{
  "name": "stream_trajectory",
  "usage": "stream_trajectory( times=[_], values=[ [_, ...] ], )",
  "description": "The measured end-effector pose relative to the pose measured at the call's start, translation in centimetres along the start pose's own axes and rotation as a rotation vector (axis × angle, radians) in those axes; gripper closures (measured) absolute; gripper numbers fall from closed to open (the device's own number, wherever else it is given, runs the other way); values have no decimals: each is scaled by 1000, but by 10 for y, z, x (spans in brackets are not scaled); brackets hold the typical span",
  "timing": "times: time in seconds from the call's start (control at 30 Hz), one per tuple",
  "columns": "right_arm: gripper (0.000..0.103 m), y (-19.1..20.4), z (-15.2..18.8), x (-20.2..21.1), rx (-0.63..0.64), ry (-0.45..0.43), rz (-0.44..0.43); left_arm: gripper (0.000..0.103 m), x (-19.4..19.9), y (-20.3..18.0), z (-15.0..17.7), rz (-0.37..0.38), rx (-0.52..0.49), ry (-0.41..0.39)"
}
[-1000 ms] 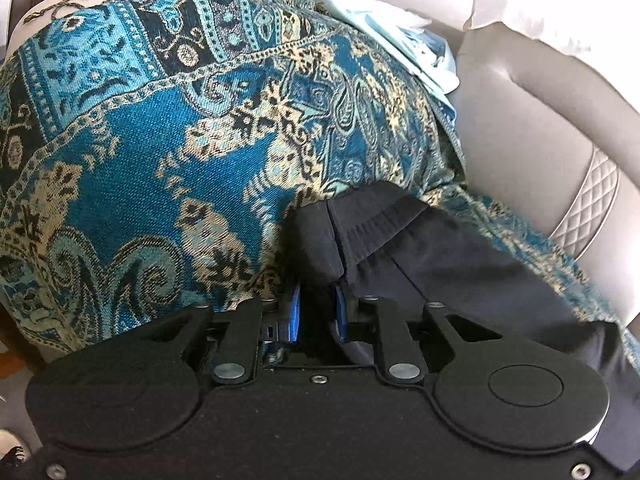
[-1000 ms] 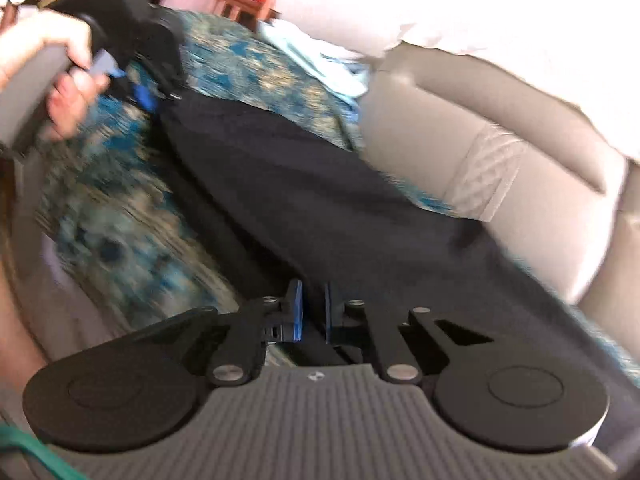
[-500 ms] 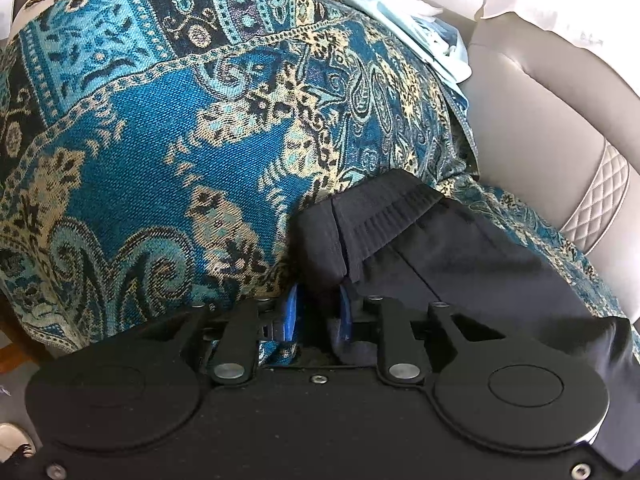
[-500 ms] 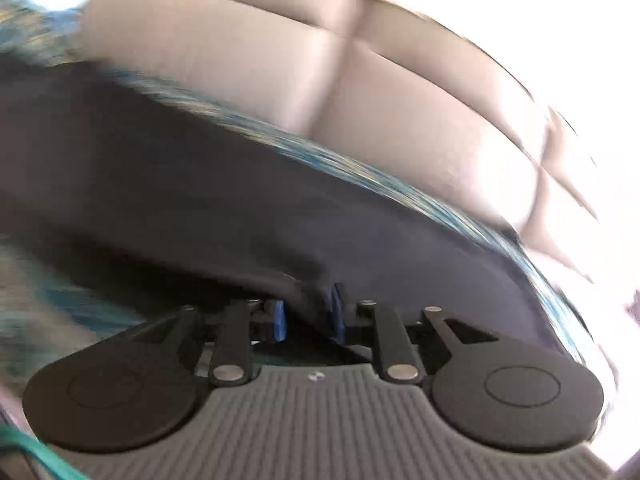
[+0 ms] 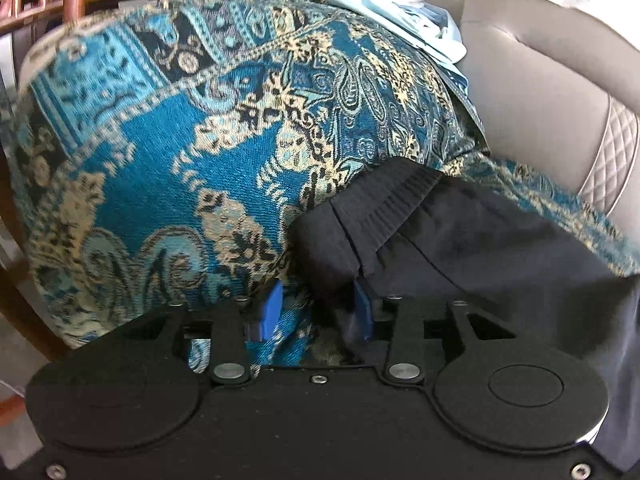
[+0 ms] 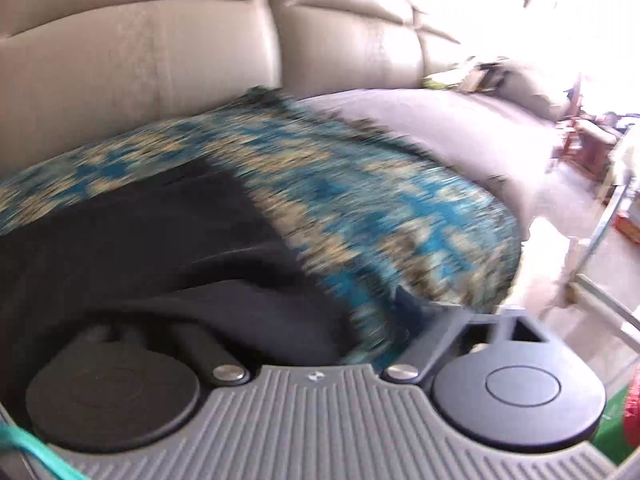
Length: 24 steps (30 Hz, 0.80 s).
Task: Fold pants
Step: 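Lift the held trousers with both grippers and fold them over, then open both grippers to release the folded trousers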
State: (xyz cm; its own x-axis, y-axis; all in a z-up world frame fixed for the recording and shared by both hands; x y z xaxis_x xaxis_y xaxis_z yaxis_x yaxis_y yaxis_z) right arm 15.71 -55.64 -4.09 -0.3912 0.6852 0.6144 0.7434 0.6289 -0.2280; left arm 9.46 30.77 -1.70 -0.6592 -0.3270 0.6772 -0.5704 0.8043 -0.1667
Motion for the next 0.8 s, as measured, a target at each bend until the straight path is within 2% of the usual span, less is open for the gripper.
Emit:
stream_trajectory(
  times=[0.1, 0.23, 0.27, 0.37, 0.43, 0.5, 0.53, 0.6, 0.67, 0.7, 0.73, 0.8],
  values=[
    [0, -13, -9, -16, -6, -2, 77, 55, 17, -5, -3, -17, -2, -10],
    [0, -37, -18, -41, 40, 19, 284, 46, 44, -31, -14, -15, -70, -81],
    [0, -42, -20, -44, 36, 21, 314, 45, 50, -44, -17, -2, -100, -100],
    [0, -53, -37, -42, -66, -12, 300, 42, 64, -96, -19, 81, -188, -143],
    [0, -50, -48, -34, -174, -49, 181, 42, 66, -136, -14, 167, -230, -144],
    [0, -35, -56, -24, -248, -65, -19, 43, 62, -182, -5, 275, -283, -132],
    [0, -21, -60, -20, -272, -53, -156, 47, 59, -205, 1, 320, -315, -128],
    [5, 5, -62, -17, -264, -1, -314, 53, 52, -253, 18, 401, -389, -108],
    [15, 29, -61, -17, -238, 56, -394, 57, 44, -299, 40, 484, -447, -72],
    [27, 40, -58, -16, -225, 85, -424, 60, 43, -320, 53, 521, -470, -48],
    [45, 51, -55, -17, -212, 119, -454, 61, 40, -338, 63, 556, -495, -28],
    [60, 76, -43, -16, -159, 190, -496, 62, 39, -374, 88, 617, -567, -5]
  ],
)
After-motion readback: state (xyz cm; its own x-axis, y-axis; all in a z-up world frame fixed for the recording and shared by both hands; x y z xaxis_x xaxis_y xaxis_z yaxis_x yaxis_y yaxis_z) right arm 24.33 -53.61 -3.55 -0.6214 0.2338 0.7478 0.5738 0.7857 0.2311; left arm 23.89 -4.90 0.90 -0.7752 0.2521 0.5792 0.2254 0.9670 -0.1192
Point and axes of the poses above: each gripper's, at about its wrist camera, not at the fingertips, and x roughly against the way its jaws point, y to its left, z to its underside, the point moved 9 cm from there along -x, roughly the way its jaws point, and after that the axes turned 8 degrees about z, right-handed, at the moved point
